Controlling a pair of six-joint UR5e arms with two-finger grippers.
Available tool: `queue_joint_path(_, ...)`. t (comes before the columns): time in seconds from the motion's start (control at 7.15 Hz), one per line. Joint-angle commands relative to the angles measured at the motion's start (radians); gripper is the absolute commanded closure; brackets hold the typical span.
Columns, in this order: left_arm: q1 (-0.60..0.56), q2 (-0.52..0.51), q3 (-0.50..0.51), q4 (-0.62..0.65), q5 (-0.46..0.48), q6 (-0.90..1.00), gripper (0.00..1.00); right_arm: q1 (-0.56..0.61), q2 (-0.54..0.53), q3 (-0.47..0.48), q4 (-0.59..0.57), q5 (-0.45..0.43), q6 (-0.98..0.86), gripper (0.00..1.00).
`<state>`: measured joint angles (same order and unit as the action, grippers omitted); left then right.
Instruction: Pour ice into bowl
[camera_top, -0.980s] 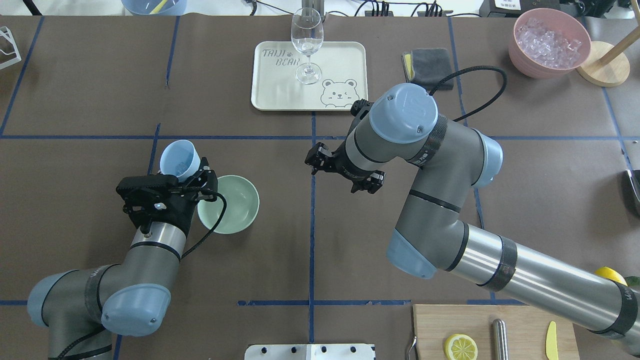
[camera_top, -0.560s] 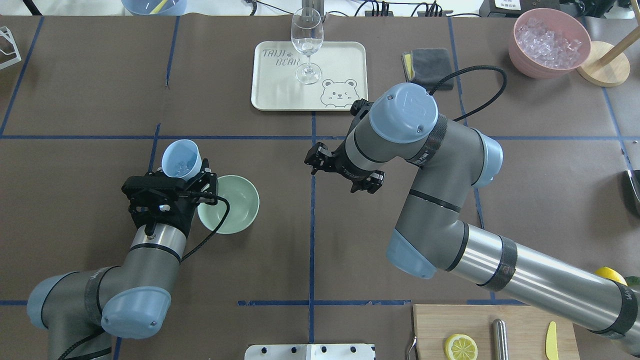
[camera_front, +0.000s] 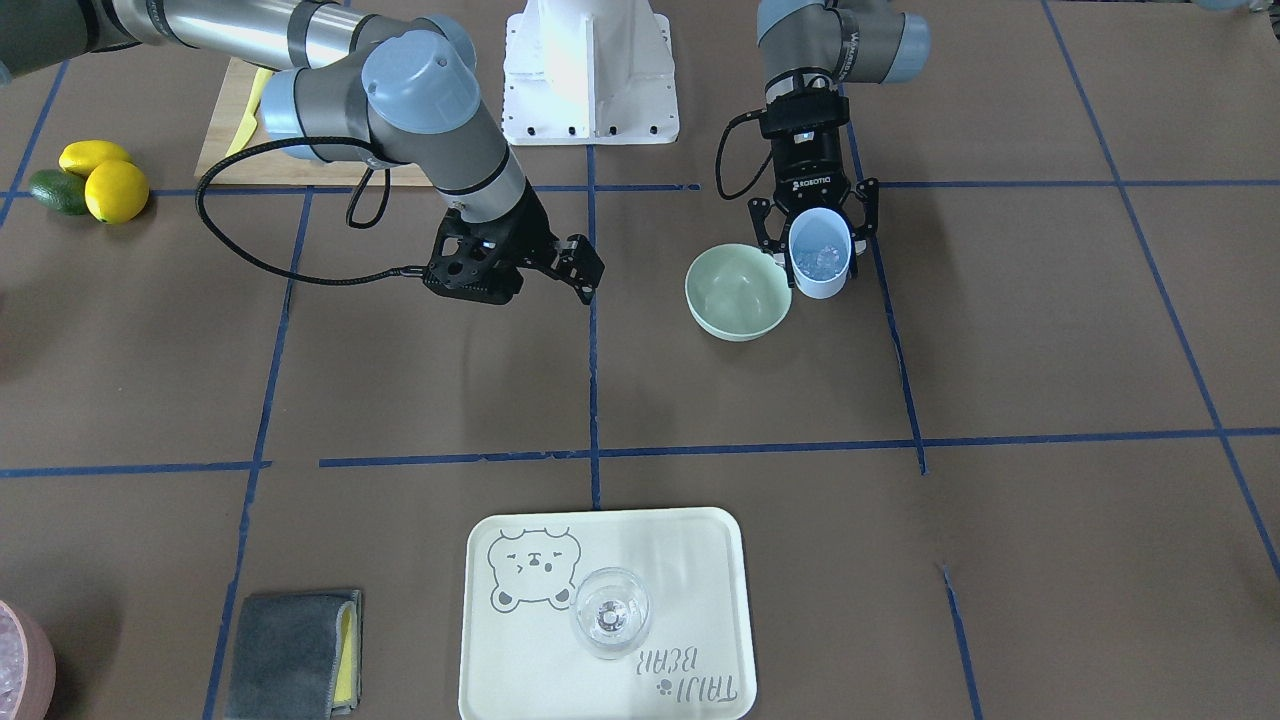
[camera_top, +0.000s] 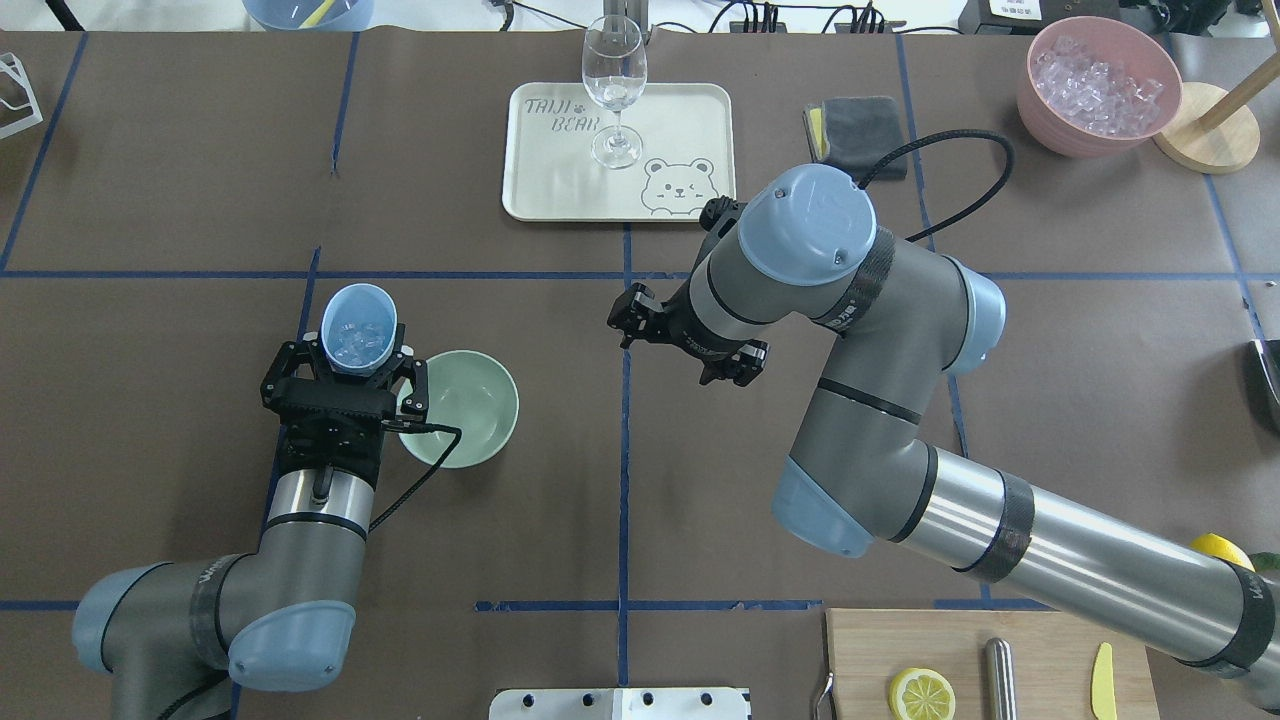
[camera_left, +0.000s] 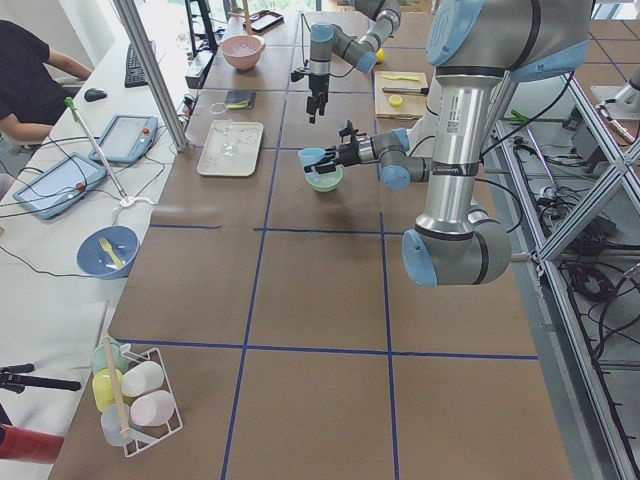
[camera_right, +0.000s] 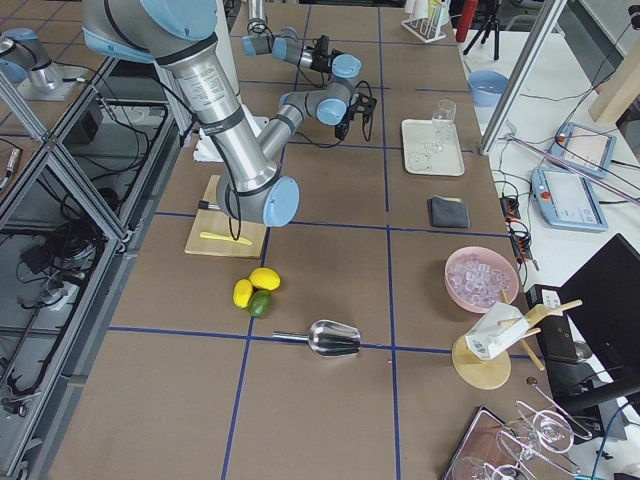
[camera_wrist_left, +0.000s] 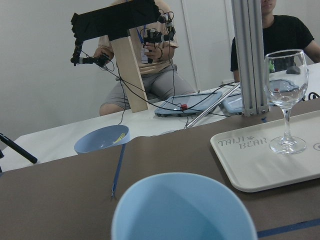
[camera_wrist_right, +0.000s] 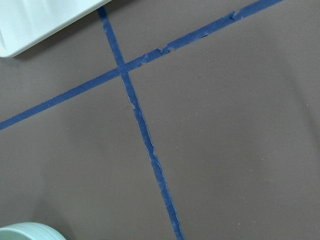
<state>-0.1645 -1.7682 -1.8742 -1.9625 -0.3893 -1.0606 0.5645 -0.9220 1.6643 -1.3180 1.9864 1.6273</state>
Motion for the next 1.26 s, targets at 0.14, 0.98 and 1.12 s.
queue_joint_path(0.14, 0.017, 0.007, 0.032, 0.004, 0.126, 0.357, 1.00, 0.000, 0.000, -0.001, 0.000, 0.000, -0.001, 0.00)
queue_joint_path(0.98, 0.040, 0.015, 0.079, 0.005, 0.214, 0.840, 1.00, 0.006, -0.090, 0.094, 0.000, 0.002, -0.024, 0.00)
queue_joint_path(1.12, 0.042, 0.016, 0.079, 0.005, 0.216, 0.896, 1.00, 0.006, -0.090, 0.094, 0.000, 0.002, -0.024, 0.00)
